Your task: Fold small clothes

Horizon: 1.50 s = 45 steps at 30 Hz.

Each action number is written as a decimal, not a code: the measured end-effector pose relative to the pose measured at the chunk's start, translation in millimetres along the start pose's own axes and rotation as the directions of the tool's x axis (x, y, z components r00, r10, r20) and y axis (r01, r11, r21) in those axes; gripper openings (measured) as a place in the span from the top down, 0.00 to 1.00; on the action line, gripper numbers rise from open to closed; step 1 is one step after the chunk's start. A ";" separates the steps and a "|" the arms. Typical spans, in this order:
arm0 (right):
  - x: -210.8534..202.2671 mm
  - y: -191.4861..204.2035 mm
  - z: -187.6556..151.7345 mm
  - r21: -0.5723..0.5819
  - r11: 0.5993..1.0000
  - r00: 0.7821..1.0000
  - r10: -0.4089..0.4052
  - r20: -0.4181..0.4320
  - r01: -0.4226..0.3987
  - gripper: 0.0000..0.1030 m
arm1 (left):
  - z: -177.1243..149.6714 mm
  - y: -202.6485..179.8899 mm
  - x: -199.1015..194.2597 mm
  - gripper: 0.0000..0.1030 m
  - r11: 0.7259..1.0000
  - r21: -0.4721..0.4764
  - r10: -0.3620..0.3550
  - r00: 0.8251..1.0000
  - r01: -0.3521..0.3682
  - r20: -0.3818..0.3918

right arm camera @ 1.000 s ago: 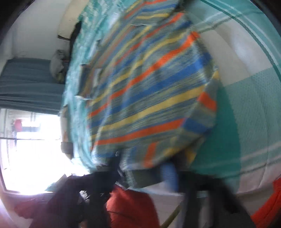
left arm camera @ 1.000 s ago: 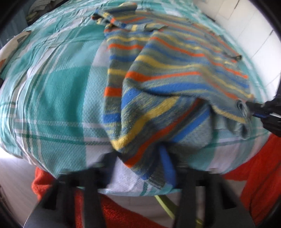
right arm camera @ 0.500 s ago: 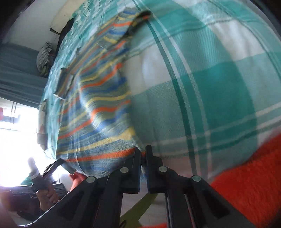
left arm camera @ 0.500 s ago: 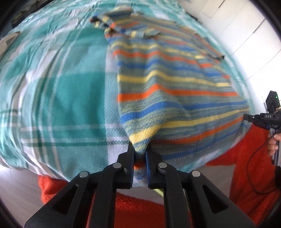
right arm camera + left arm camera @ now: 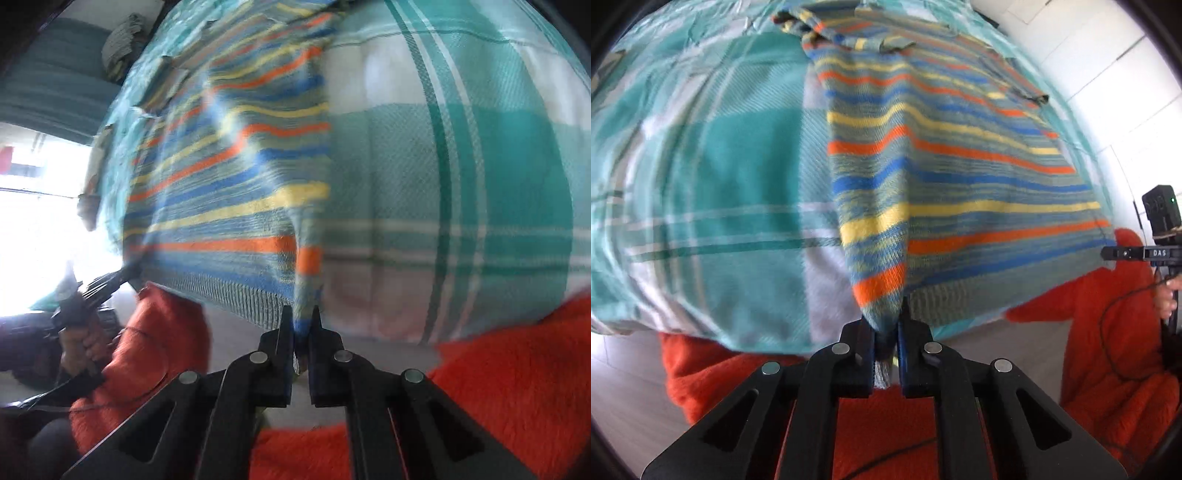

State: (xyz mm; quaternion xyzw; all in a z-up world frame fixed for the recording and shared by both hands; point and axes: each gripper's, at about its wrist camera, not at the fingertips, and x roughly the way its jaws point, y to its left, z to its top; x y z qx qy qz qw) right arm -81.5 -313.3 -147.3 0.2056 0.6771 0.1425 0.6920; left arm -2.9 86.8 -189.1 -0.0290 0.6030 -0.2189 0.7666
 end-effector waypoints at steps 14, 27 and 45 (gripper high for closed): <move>46.8 -4.8 -4.3 -0.003 0.986 0.977 -0.163 -0.140 0.164 0.96 | -4.5 -5.3 59.1 0.85 0.985 -0.030 0.162 0.980 -0.167 -0.119; 6.2 12.8 -2.5 0.008 0.979 0.978 -0.203 0.038 0.203 0.54 | -35.2 56.4 -39.7 0.33 0.980 -0.180 0.099 0.992 -0.084 0.077; 24.1 19.5 44.5 -0.078 0.978 0.972 -0.179 0.151 0.192 0.95 | 35.4 30.5 5.8 1.00 0.983 -0.162 0.098 0.990 -0.081 0.101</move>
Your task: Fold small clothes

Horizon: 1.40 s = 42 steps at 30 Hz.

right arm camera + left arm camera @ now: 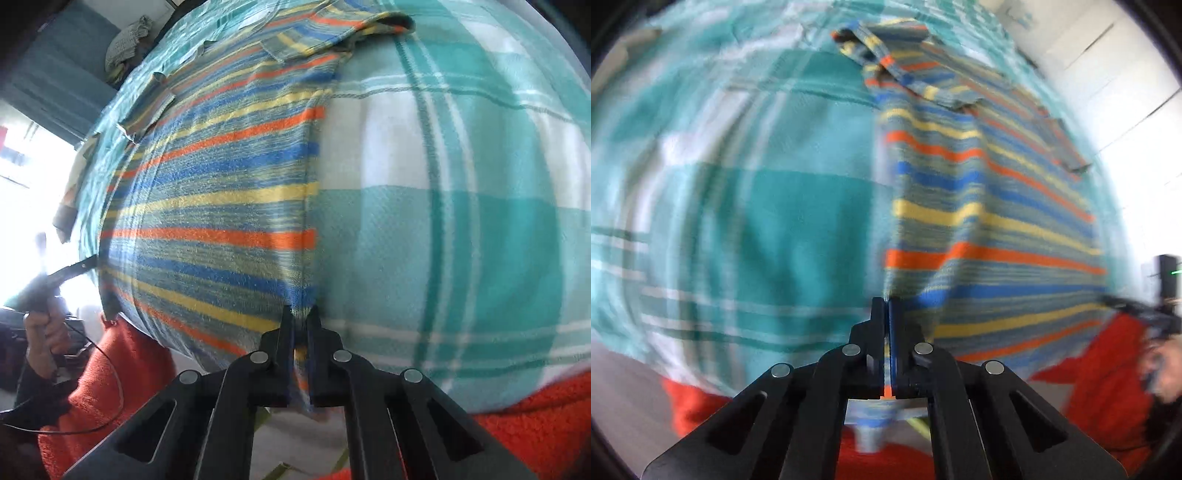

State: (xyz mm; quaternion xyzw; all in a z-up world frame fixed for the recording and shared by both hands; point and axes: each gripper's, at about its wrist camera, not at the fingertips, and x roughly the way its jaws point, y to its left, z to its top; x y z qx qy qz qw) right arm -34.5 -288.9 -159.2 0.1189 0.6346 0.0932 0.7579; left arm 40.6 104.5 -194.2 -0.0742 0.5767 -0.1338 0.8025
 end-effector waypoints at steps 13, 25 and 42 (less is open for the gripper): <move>-14.5 -23.6 1.9 0.063 0.998 0.999 -0.027 -0.046 0.030 0.53 | -9.2 -10.2 -22.3 0.37 0.972 -0.033 0.233 0.972 -0.231 0.041; -12.3 66.1 166.8 -0.492 0.784 0.893 -0.169 0.418 0.379 0.27 | -35.6 8.9 -89.3 0.27 0.941 -0.269 0.250 0.957 -0.205 0.146; -102.8 -245.1 131.7 0.406 0.914 0.860 -0.192 0.472 -0.019 0.94 | -35.2 -9.4 -63.2 0.27 0.953 -0.248 0.200 0.976 -0.174 0.087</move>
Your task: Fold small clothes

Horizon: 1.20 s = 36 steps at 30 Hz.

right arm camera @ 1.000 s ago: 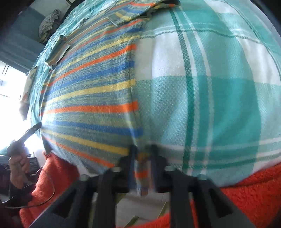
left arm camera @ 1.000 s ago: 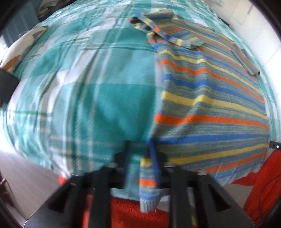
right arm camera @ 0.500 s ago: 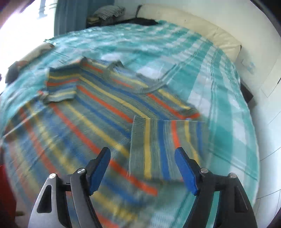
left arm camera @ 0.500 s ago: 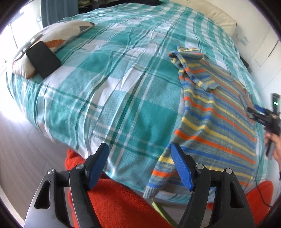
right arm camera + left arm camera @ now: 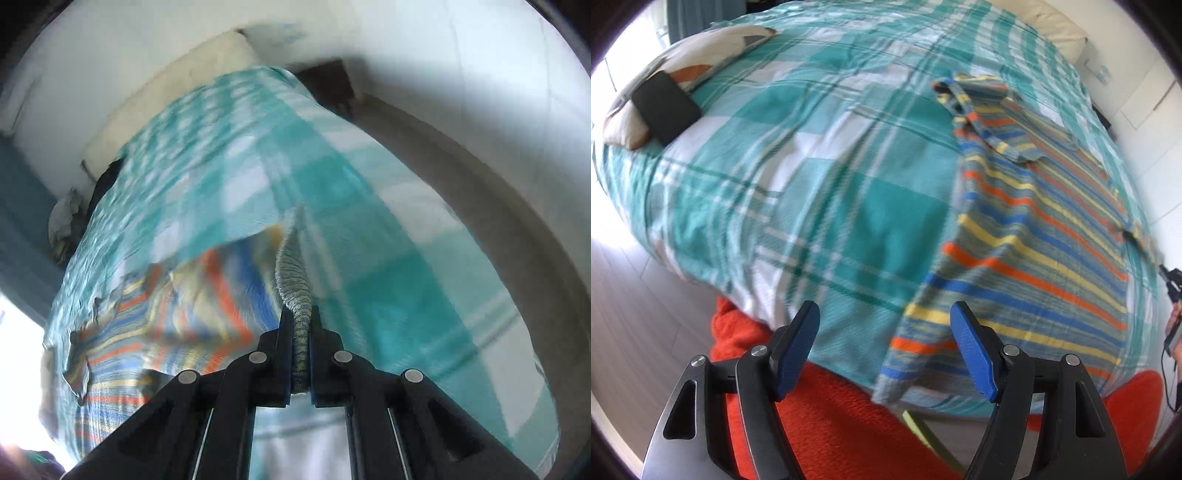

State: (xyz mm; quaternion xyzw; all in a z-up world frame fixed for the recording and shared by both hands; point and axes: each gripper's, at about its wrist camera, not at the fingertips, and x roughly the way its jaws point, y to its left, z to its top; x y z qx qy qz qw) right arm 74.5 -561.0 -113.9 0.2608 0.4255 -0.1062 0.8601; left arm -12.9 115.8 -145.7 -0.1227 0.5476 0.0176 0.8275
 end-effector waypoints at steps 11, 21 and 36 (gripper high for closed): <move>31.9 -25.6 -32.0 0.239 0.947 0.977 0.214 0.021 -0.213 0.89 | -2.5 -31.0 -4.9 0.27 0.993 0.112 0.032 0.999 -0.032 0.010; 28.3 -17.2 -41.3 -0.028 0.983 0.984 -0.179 0.012 0.180 0.99 | -4.8 -28.9 7.6 0.27 0.983 0.157 0.101 0.995 -0.098 -0.008; -110.3 18.4 -64.6 -0.003 0.996 0.963 -0.084 0.254 0.088 0.24 | 127.1 -177.7 52.4 0.21 0.723 0.689 -0.064 0.988 -0.050 0.139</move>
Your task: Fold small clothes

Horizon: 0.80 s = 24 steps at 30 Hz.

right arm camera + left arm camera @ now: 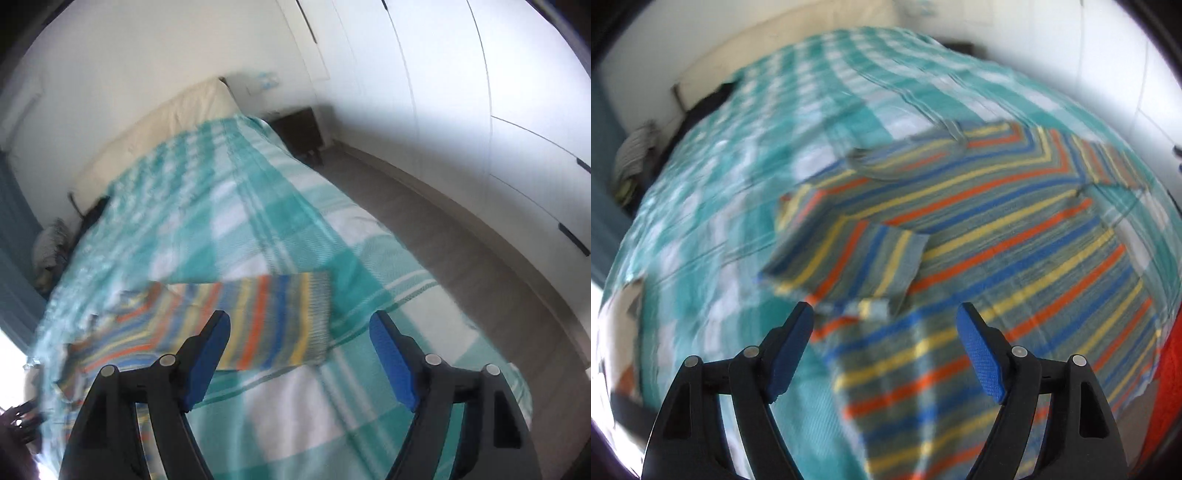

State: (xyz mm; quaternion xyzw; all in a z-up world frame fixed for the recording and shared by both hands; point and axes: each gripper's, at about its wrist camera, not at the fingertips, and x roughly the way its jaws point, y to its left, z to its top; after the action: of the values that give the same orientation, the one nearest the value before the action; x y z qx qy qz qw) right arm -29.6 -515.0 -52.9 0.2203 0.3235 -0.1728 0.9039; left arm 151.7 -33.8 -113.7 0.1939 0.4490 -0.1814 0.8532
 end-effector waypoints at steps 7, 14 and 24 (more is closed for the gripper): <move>-30.6 47.1 -65.7 -0.044 0.989 0.990 0.140 -0.005 -0.140 0.18 | 12.4 30.3 92.8 0.56 0.978 -0.175 -0.144 0.973 0.112 -0.179; -21.8 79.8 -88.5 -0.183 0.969 0.986 0.156 -0.056 -0.164 0.18 | -18.1 168.9 25.6 0.95 0.813 -0.580 -0.061 0.998 0.041 -0.015; 4.7 89.8 -102.8 -0.205 0.965 0.980 0.136 -0.148 -0.165 0.18 | -82.8 266.4 55.6 0.96 0.656 -0.635 0.247 0.911 -0.408 -0.330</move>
State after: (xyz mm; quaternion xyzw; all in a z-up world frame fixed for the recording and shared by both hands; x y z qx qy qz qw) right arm -37.6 -387.7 -101.6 0.1557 0.3818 -0.0525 0.9095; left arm 252.5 228.4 -158.7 -0.0420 0.5305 0.1790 0.8275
